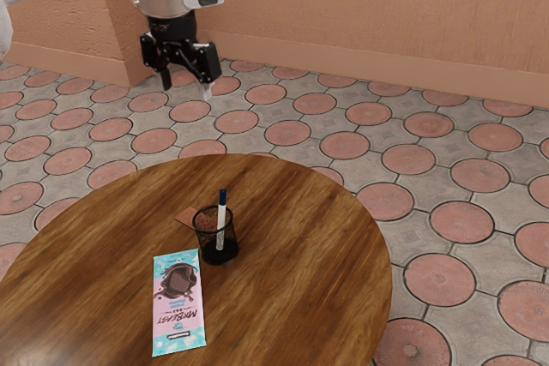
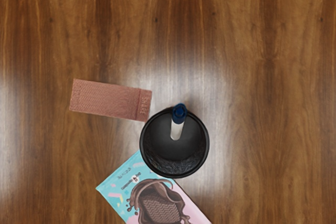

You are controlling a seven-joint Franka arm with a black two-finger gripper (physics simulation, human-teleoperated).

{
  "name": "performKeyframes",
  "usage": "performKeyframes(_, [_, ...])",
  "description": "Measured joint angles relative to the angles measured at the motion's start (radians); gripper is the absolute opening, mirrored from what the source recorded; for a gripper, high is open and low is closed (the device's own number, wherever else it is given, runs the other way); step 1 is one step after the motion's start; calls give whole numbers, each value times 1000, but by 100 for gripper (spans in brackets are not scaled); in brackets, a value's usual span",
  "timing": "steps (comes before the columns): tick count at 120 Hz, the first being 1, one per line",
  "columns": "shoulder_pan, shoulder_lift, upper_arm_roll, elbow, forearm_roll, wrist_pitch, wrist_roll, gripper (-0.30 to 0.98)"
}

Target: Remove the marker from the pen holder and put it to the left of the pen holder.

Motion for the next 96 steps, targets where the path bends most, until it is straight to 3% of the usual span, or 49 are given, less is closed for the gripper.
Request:
performKeyframes(35, [0,52,3,-1,-1,19,-10,69])
performKeyframes(80, [0,393,28,80,-63,132,-42,69])
performKeyframes(96, [1,407,33,83,-72,104,-54,69])
